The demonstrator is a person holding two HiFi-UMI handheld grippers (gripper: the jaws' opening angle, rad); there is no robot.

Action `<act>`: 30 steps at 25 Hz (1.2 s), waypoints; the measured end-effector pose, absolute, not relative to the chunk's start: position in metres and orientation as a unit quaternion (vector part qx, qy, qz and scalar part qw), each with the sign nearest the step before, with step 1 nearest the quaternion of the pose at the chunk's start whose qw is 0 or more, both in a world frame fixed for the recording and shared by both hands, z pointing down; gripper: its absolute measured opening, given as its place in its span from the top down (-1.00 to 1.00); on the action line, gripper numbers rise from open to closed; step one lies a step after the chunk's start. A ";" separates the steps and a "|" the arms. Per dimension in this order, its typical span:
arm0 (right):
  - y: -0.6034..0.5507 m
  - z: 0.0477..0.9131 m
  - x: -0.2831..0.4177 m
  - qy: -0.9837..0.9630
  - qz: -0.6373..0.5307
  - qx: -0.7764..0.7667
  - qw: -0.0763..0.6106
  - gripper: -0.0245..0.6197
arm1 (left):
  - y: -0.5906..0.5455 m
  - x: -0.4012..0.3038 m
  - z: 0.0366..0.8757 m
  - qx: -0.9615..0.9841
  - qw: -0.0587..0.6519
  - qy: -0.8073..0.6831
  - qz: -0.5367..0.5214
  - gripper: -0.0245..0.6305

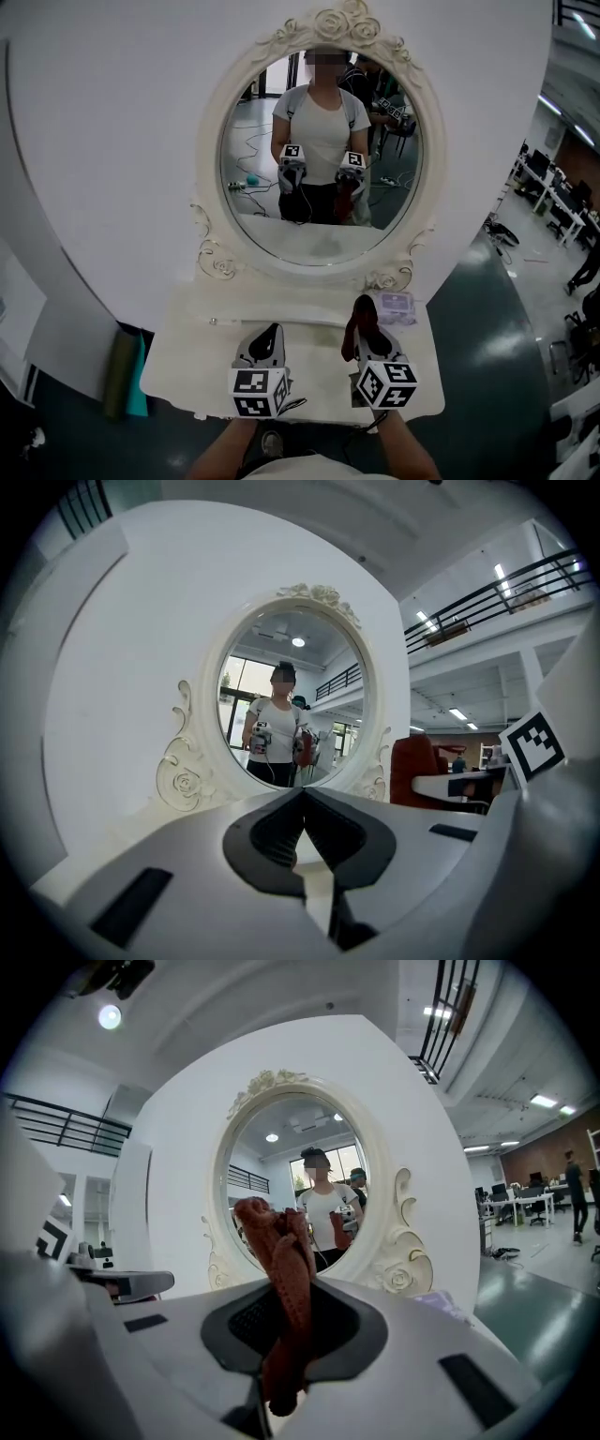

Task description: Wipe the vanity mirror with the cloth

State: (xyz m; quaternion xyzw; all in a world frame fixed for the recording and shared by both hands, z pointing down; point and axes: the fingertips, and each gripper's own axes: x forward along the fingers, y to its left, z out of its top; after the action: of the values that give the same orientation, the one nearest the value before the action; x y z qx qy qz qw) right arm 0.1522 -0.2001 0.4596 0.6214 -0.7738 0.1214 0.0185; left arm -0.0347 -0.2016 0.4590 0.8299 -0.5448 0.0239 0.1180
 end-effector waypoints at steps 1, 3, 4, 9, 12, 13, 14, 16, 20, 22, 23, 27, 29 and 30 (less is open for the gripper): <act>-0.195 0.461 0.156 -0.775 0.122 0.620 0.018 0.73 | -0.198 -0.035 0.456 0.828 0.115 -0.549 0.022 0.89; -0.187 0.465 0.163 -0.776 0.123 0.618 0.020 0.74 | -0.189 -0.032 0.451 0.824 0.112 -0.556 0.016 0.89; -0.184 0.467 0.166 -0.778 0.125 0.615 0.020 0.74 | -0.185 -0.030 0.450 0.822 0.111 -0.559 0.014 0.89; -0.166 0.481 0.168 -0.790 0.146 0.595 0.013 0.74 | -0.157 -0.028 0.455 0.806 0.094 -0.584 0.029 0.89; -0.159 0.484 0.166 -0.794 0.153 0.589 0.008 0.74 | -0.146 -0.027 0.462 0.801 0.100 -0.590 0.037 0.89; -0.158 0.484 0.165 -0.794 0.154 0.588 0.007 0.74 | -0.144 -0.027 0.464 0.799 0.101 -0.591 0.038 0.89; -0.156 0.484 0.162 -0.795 0.155 0.586 0.006 0.74 | -0.142 -0.028 0.466 0.798 0.103 -0.592 0.039 0.89; -0.151 0.484 0.158 -0.797 0.150 0.585 0.009 0.74 | -0.139 -0.030 0.468 0.797 0.108 -0.593 0.038 0.89; -0.150 0.483 0.153 -0.795 0.146 0.589 0.015 0.74 | -0.141 -0.031 0.474 0.801 0.119 -0.586 0.037 0.89; -0.151 0.481 0.148 -0.793 0.146 0.591 0.012 0.74 | -0.145 -0.033 0.474 0.804 0.122 -0.580 0.038 0.89; -0.152 0.479 0.146 -0.793 0.143 0.592 0.011 0.74 | -0.147 -0.033 0.473 0.806 0.123 -0.578 0.037 0.89; -0.158 0.475 0.140 -0.791 0.131 0.597 0.011 0.73 | -0.156 -0.032 0.474 0.811 0.127 -0.570 0.034 0.89; -0.159 0.476 0.139 -0.789 0.134 0.599 0.011 0.74 | -0.158 -0.032 0.476 0.814 0.128 -0.566 0.034 0.89; -0.160 0.476 0.139 -0.788 0.135 0.601 0.011 0.74 | -0.159 -0.032 0.476 0.815 0.129 -0.565 0.034 0.89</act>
State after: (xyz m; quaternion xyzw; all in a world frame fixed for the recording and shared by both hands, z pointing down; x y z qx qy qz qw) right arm 0.1389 -0.1599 0.4763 0.6011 -0.7877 0.1346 0.0106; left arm -0.0322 -0.1589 0.4763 0.8146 -0.5645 0.0343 0.1285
